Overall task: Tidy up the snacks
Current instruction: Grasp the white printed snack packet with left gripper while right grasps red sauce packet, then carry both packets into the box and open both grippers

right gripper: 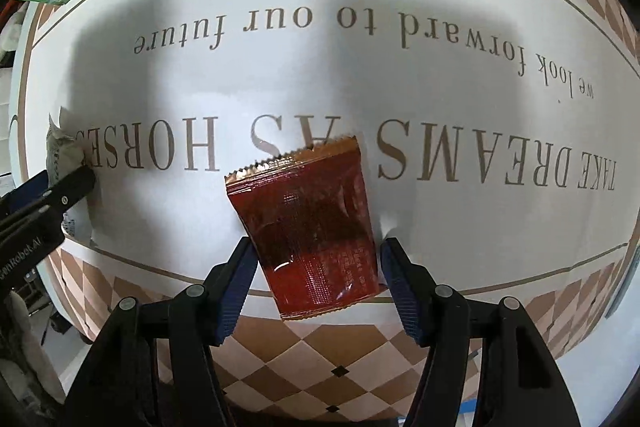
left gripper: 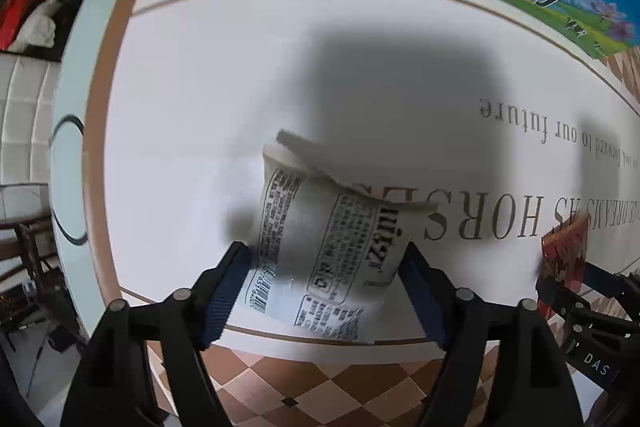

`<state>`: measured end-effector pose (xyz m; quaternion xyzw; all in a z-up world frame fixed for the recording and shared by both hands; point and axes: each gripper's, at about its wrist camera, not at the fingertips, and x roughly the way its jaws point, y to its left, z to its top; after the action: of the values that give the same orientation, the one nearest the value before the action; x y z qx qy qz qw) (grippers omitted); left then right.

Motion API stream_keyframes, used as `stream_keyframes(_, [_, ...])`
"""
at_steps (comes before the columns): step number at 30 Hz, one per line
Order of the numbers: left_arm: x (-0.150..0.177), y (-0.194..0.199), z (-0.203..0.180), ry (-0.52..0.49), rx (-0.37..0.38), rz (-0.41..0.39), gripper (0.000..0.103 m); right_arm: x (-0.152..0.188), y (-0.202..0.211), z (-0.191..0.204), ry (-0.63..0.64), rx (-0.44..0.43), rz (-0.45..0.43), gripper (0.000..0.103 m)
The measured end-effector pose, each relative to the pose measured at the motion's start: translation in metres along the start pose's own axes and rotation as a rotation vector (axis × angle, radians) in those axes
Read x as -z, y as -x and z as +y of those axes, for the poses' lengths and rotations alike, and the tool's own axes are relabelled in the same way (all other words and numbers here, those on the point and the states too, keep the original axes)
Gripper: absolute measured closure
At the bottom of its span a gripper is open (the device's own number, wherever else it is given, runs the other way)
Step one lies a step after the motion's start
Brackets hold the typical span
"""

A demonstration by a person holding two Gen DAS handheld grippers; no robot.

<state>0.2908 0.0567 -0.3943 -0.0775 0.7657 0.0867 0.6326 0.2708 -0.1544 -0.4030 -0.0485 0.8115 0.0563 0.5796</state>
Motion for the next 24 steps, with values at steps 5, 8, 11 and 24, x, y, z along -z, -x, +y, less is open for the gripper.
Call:
stream_keyframes(5, [0.002, -0.009, 0.005, 0.016, 0.016, 0.021, 0.025, 0.001, -0.004, -0.001, -0.001, 0.010, 0.014, 0.033])
stream_keyframes(8, [0.007, -0.010, 0.005, 0.016, 0.017, 0.016, 0.025, 0.002, -0.003, 0.003, 0.010, 0.020, 0.013, 0.033])
stream_keyframes(11, [0.014, -0.005, 0.004, 0.013, 0.019, 0.011, 0.025, 0.004, -0.008, 0.008, 0.014, 0.025, 0.012, 0.032])
stream_keyframes(24, [0.046, 0.016, -0.024, -0.034, 0.022, -0.036, 0.032, 0.024, -0.014, 0.029, 0.036, 0.063, -0.087, 0.044])
